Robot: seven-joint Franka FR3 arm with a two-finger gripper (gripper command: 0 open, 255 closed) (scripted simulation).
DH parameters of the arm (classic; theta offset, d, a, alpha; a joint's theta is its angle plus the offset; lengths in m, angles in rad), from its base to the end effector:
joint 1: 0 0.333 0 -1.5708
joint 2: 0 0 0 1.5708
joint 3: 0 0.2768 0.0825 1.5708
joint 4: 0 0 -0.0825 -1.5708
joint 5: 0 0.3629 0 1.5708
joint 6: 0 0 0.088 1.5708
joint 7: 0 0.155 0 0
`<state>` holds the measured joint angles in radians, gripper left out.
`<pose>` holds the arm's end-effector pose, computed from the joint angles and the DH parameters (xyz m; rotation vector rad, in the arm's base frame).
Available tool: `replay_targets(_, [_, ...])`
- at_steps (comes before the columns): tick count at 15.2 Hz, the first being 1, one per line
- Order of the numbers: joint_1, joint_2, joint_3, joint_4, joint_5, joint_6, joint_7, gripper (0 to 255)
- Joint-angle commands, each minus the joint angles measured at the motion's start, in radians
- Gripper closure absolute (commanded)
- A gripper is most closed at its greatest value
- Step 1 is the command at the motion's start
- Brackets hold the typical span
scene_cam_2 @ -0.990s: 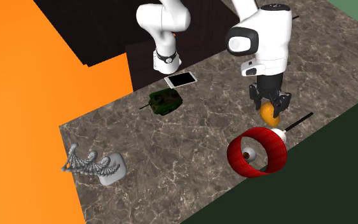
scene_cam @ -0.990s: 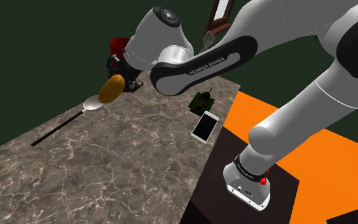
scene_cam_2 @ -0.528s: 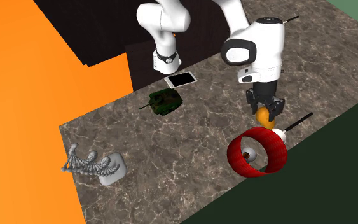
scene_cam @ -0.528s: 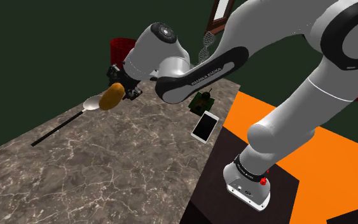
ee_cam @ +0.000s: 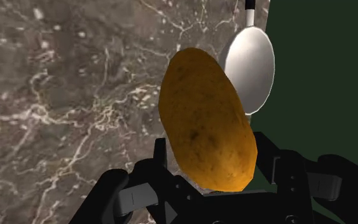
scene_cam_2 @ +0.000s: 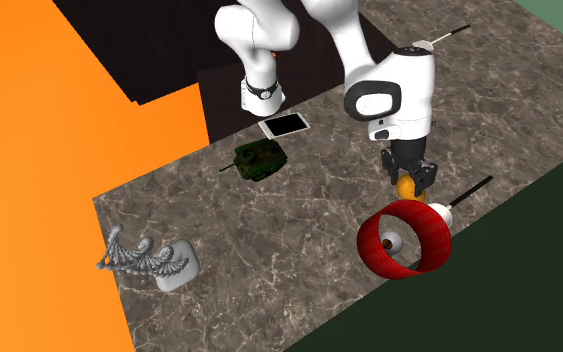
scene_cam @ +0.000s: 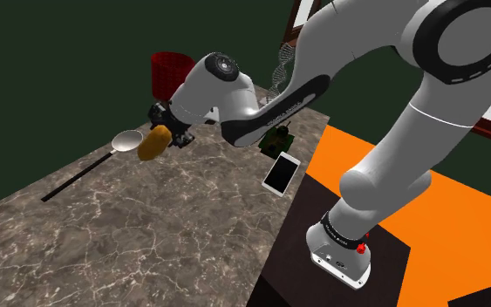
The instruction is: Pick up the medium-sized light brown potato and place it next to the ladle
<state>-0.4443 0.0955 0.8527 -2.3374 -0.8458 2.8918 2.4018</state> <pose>0.4852 0.2505 0.2889 -2.1740 1.5545 -0.5576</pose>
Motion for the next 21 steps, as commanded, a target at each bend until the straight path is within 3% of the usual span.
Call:
replay_targets(1, [0.026, 0.035, -0.031, 0.010, -0.108, 0.000, 0.087, 255])
replay_targets(5, [0.076, 0.096, -0.091, 0.029, -0.276, -0.001, 0.225, 255])
replay_targets(13, [0.079, 0.095, -0.093, 0.029, -0.275, 0.000, 0.224, 255])
replay_targets(14, [0.080, 0.098, -0.093, 0.032, -0.274, -0.003, 0.224, 0])
replay_targets(19, [0.079, 0.095, -0.093, 0.029, -0.275, 0.000, 0.224, 0])
replay_targets(21, [0.012, -0.019, -0.017, -0.043, -0.062, 0.031, 0.068, 0])
